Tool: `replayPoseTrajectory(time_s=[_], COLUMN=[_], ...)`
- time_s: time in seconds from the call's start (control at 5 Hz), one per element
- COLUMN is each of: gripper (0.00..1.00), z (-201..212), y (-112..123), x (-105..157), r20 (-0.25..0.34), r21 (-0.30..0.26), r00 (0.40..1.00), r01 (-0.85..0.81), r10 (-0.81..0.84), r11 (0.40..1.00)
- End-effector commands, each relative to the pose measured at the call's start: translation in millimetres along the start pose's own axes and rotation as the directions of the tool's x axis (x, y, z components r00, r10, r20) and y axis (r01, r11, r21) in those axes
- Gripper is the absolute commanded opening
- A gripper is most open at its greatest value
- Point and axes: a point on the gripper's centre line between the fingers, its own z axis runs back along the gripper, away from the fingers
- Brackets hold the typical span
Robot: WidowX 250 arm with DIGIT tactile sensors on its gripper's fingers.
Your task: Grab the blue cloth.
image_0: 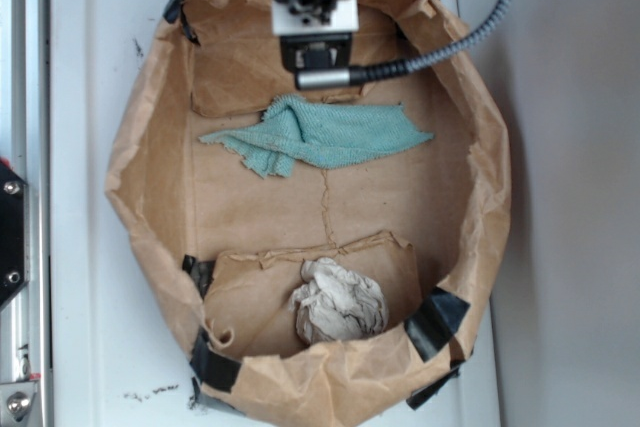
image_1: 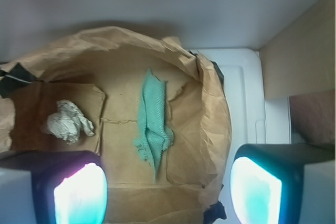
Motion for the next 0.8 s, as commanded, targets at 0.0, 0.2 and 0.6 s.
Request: replayPoseTrajectory(time_s=[0.0, 0.2, 0.6], gripper=[1.0, 1.0, 1.0], z=[-32.9, -84.8, -150.6], y=[-2.1, -23.1, -24.5], x=[9.4, 4.7, -4.0], r20=[0.051, 0.014, -0.026], r21=[0.088, 0.148, 0.157], r00=[0.997, 0.987, 0.978], r01=[0.062, 0.159, 0.211], r10=[-0.066, -0.162, -0.209], r11=[0.994, 0.976, 0.965])
